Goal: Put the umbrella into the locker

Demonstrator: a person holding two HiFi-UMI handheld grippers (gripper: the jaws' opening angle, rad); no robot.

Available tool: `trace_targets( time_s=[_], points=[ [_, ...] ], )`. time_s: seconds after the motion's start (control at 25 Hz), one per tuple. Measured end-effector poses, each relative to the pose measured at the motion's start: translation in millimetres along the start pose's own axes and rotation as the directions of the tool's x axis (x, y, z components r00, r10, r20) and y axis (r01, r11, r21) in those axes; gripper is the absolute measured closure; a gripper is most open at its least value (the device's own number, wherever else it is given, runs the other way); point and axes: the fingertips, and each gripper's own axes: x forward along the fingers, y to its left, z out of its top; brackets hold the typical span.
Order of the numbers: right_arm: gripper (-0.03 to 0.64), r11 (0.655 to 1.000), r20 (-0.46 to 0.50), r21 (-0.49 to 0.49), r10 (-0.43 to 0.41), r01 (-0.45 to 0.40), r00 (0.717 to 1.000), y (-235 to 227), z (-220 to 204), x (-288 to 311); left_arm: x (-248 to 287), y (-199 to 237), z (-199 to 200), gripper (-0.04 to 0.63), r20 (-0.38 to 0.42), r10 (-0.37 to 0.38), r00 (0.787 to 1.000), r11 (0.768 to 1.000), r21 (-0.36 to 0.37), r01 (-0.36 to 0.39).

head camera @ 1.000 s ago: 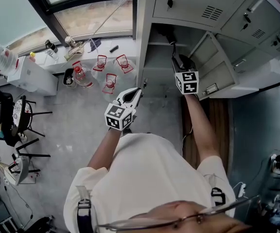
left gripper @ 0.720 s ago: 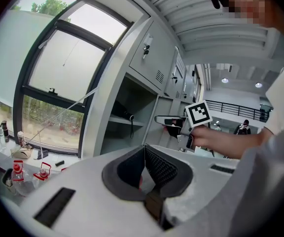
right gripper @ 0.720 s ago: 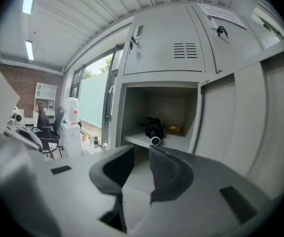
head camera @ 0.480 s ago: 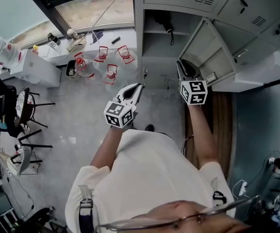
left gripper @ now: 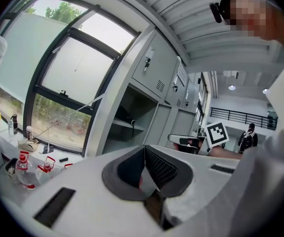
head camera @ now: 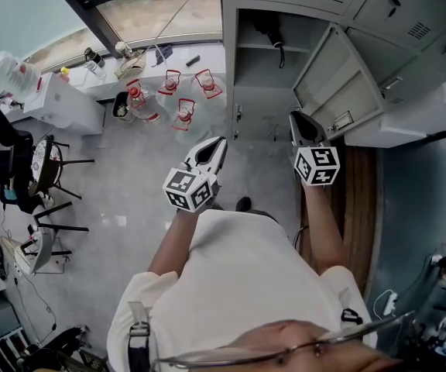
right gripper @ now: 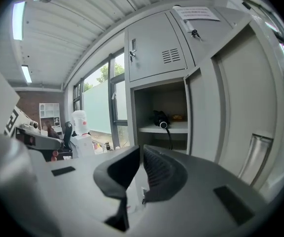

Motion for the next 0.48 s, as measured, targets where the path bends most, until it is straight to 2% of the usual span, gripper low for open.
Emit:
trace_targets(
  time_s=[0.2, 0.48],
  points=[
    [0.591, 1.0, 0.023, -0.021, 0.013, -0.012, 1.0, 22.4, 8.1, -16.6, -12.6, 10.3, 9.8, 0.591, 0.004, -0.014, 1.0, 1.0, 0.006, 0.014],
    [0.611, 0.999, 0.082, -0.035, -0.011, 0.014, 0.997, 56.4, 28.9, -41.1, -30.6, 15.2, 31.9, 0.591, -0.01, -0.081, 0.997, 0.994, 0.071, 0.082]
  ],
)
